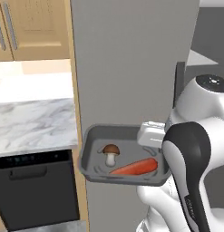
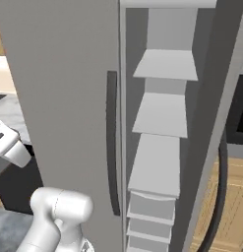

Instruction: Take the mushroom and carrot out of the freezer and place them in the tupperware container on the counter. Then put the tupperware containing the vegetables back in the freezer.

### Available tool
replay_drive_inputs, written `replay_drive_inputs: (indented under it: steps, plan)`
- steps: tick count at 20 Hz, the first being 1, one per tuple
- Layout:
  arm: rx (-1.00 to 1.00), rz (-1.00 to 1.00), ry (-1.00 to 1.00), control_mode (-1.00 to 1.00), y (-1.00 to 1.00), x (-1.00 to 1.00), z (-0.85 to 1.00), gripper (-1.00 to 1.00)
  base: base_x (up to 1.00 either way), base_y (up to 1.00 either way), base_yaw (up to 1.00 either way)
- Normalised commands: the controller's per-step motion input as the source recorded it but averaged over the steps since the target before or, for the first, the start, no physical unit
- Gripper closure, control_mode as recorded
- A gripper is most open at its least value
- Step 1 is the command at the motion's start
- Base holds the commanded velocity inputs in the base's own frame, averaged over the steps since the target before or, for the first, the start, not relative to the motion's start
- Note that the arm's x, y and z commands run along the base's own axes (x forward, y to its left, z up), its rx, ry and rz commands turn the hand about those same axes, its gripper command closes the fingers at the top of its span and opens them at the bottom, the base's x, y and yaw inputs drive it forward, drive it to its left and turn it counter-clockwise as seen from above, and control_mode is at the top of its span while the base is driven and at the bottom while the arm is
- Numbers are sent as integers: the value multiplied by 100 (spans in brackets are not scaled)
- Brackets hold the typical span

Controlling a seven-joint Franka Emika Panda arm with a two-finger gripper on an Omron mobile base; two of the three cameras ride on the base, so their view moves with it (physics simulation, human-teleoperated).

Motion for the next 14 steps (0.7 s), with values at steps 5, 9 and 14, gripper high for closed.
replay_drive_inputs:
  steps: [5, 9, 14]
  plan:
    - [0, 0, 0, 100, 0, 0, 0, 100, 16, -65, -3]
    - [0, 0, 0, 100, 0, 0, 0, 100, 27, -55, 0]
    - [0, 0, 0, 100, 0, 0, 0, 100, 47, -36, 2]
